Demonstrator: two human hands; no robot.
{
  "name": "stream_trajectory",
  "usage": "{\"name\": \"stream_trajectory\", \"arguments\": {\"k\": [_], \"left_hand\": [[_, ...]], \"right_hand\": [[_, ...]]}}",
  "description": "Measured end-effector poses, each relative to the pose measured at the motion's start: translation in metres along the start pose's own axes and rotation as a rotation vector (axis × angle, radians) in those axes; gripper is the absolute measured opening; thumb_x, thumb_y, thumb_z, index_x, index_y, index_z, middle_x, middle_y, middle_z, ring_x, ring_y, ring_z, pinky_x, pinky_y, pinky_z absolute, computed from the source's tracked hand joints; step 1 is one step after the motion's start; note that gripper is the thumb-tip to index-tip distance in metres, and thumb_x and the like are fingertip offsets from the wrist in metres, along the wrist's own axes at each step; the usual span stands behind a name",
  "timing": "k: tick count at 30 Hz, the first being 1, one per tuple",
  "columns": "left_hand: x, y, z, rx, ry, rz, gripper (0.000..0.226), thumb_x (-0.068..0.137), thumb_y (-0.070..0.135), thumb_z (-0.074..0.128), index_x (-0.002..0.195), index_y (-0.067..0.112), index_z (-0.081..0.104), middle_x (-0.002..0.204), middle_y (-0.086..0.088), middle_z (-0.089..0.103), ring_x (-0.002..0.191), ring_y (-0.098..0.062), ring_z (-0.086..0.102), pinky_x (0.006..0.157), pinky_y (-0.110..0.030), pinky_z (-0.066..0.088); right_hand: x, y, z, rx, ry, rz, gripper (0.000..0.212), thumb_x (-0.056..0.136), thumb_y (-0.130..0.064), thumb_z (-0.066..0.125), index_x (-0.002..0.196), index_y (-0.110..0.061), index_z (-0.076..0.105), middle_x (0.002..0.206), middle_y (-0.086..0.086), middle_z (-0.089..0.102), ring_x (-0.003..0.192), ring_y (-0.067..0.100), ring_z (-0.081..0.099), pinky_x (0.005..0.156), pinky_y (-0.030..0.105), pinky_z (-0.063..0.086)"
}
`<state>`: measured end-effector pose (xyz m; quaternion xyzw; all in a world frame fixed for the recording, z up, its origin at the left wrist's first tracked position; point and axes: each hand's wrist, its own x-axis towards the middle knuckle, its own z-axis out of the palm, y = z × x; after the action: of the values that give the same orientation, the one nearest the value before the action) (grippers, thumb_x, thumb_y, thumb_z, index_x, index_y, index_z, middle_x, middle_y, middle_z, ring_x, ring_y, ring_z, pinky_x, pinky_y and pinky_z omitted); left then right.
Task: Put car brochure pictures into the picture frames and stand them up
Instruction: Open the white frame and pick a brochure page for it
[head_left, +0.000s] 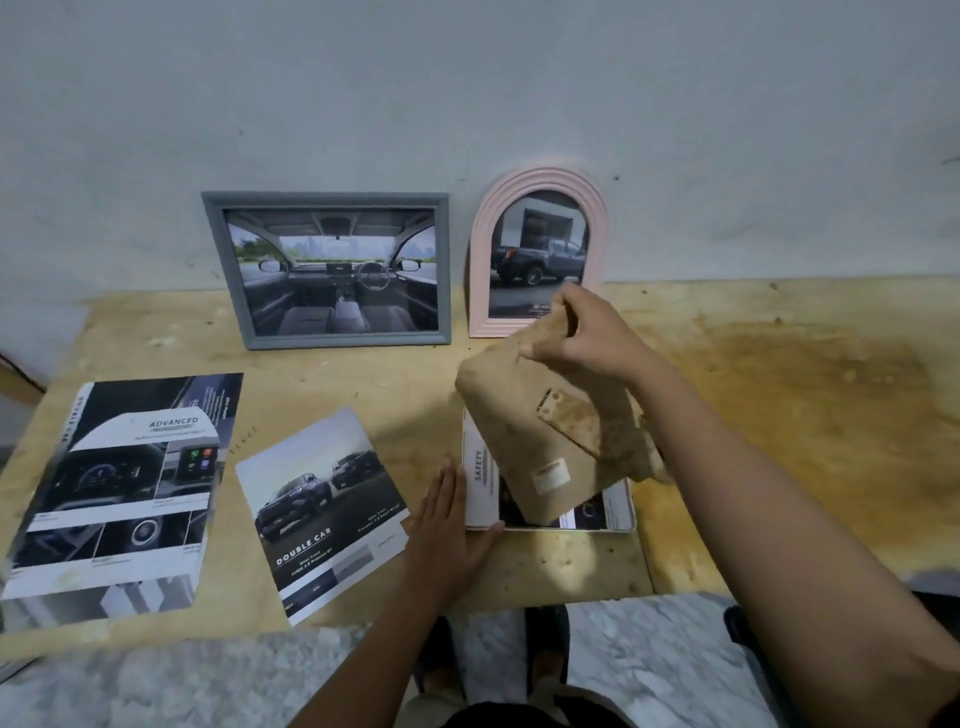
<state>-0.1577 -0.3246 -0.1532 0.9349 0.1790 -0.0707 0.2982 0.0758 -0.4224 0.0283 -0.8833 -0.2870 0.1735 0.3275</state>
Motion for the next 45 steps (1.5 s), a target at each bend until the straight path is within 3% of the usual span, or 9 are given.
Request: {"name": "stream_trajectory", "arguments": {"k": [6,9,12,17,23,30,33,38,45], "left_hand": [[0.008,0.006,-0.003,-0.007,-0.014,-0.031,0.12,0.057,0.093,-0.004,0.148,0.015,-0.012,0.158,0.0,-0.009,0.138,-0.003,-0.013,0.115,-0.029,0.0],[0.014,0.009,-0.004,0.029,-0.051,-0.024,0.123,0.054,0.094,-0.007,0.145,0.012,-0.018,0.158,-0.004,-0.011,0.143,-0.011,-0.011,0.116,-0.03,-0.001],[0.016,0.008,-0.003,0.029,-0.068,-0.036,0.124,0.054,0.096,-0.002,0.146,0.013,-0.018,0.157,-0.002,-0.014,0.141,-0.007,-0.013,0.115,-0.03,-0.001],[0.019,0.007,-0.003,0.059,-0.085,-0.029,0.129,0.052,0.097,-0.001,0.148,0.012,-0.012,0.158,-0.003,-0.011,0.145,-0.015,-0.007,0.115,-0.031,0.001],[0.019,0.005,-0.002,0.065,-0.089,-0.033,0.128,0.053,0.098,0.0,0.148,0.013,-0.011,0.158,-0.001,-0.011,0.145,-0.012,-0.008,0.117,-0.032,0.003],[0.011,0.003,-0.008,0.063,-0.091,-0.022,0.125,0.053,0.097,-0.002,0.147,0.014,-0.015,0.153,0.006,-0.019,0.138,-0.004,-0.015,0.116,-0.034,0.007],[0.016,0.008,-0.007,0.051,-0.106,-0.006,0.123,0.056,0.096,0.002,0.147,0.015,-0.014,0.155,0.005,-0.016,0.141,-0.006,-0.013,0.116,-0.037,0.01],[0.028,0.015,-0.009,0.032,-0.097,0.015,0.122,0.057,0.095,0.006,0.147,0.016,-0.014,0.155,0.006,-0.016,0.139,-0.004,-0.015,0.116,-0.036,0.009],[-0.008,-0.012,-0.006,0.031,-0.094,-0.078,0.125,0.056,0.096,0.003,0.147,0.014,-0.013,0.153,0.005,-0.018,0.14,-0.006,-0.014,0.116,-0.033,0.005]], "right_hand": [[-0.06,0.089,-0.027,0.768,0.609,0.533,0.021,0.095,-0.026,0.05,0.08,-0.014,0.045,0.081,0.006,0.052,0.073,0.02,0.048,0.056,0.027,0.035],[-0.098,0.144,-0.02,1.059,0.732,0.728,0.029,0.1,-0.024,0.04,0.109,0.0,0.054,0.115,0.022,0.058,0.092,0.03,0.059,0.065,0.035,0.048],[-0.127,0.16,-0.015,1.361,0.908,0.822,0.03,0.101,-0.008,0.033,0.126,0.0,0.046,0.122,0.015,0.056,0.102,0.027,0.058,0.086,0.035,0.051],[-0.145,0.17,-0.011,1.786,1.128,0.835,0.031,0.098,-0.002,0.035,0.128,-0.007,0.046,0.113,0.009,0.057,0.091,0.02,0.058,0.078,0.026,0.049],[-0.145,0.181,-0.005,1.674,1.007,1.005,0.007,0.093,-0.002,0.05,0.096,-0.008,0.053,0.087,0.006,0.055,0.072,0.012,0.053,0.051,0.018,0.054],[-0.134,0.19,0.021,1.402,0.788,1.13,0.018,0.09,0.004,0.051,0.108,0.006,0.053,0.106,0.019,0.056,0.092,0.024,0.059,0.084,0.027,0.053],[-0.133,0.185,0.029,0.906,0.744,1.157,0.015,0.082,-0.003,0.06,0.092,0.008,0.063,0.086,0.015,0.066,0.087,0.026,0.062,0.083,0.036,0.052],[-0.132,0.137,0.04,0.331,0.787,0.712,0.007,0.09,-0.007,0.054,0.087,-0.005,0.06,0.081,0.007,0.06,0.074,0.018,0.052,0.059,0.023,0.038],[-0.107,0.108,0.105,0.074,0.151,0.499,0.021,0.082,-0.007,0.063,0.103,-0.004,0.059,0.098,0.013,0.06,0.091,0.025,0.054,0.078,0.032,0.045]]}}
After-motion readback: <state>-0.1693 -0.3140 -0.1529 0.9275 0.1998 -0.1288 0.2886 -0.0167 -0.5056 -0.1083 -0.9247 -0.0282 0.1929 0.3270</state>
